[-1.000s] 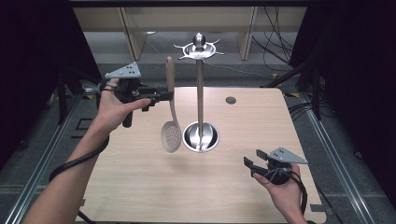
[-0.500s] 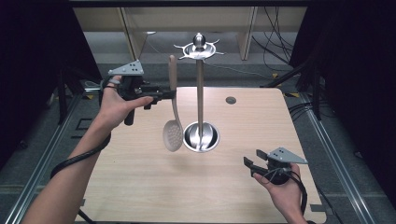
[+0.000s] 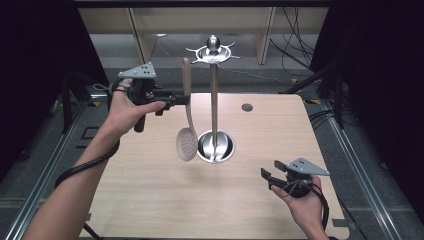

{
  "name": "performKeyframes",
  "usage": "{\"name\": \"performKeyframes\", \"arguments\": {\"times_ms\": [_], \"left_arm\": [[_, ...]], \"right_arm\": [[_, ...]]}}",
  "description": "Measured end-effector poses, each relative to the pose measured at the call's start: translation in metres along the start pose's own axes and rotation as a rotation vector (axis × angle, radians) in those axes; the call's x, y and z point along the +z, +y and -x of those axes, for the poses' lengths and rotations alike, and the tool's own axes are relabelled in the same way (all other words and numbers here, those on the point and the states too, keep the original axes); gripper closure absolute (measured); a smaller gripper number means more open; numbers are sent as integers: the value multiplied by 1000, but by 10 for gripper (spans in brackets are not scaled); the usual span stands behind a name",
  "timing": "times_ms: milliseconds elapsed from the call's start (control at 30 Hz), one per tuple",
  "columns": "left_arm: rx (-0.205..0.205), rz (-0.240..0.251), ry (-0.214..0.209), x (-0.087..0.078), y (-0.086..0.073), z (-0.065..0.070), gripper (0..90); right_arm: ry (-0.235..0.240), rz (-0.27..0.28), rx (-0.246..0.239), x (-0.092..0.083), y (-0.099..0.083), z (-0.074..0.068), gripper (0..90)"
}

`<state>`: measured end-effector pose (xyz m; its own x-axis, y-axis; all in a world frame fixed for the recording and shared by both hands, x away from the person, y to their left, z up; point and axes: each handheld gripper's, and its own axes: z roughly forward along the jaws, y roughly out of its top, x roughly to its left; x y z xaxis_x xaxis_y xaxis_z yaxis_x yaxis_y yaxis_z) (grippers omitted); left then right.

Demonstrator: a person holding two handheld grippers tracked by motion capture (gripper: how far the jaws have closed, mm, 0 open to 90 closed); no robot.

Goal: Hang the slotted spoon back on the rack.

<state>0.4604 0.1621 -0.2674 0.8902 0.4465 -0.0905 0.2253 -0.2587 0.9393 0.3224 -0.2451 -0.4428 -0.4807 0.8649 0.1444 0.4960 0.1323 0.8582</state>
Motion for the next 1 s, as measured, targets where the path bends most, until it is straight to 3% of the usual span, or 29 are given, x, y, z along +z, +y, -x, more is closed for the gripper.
{"name": "performKeyframes", "arguments": {"times_ms": [33, 1000], "left_arm": [[1, -1, -1, 0, 1, 0, 730], [-3, -39, -1, 14, 8, 0, 730]], "right_arm": [[2, 12, -36, 1, 1, 3, 407], [0, 12, -40, 1, 1, 3, 406]]}}
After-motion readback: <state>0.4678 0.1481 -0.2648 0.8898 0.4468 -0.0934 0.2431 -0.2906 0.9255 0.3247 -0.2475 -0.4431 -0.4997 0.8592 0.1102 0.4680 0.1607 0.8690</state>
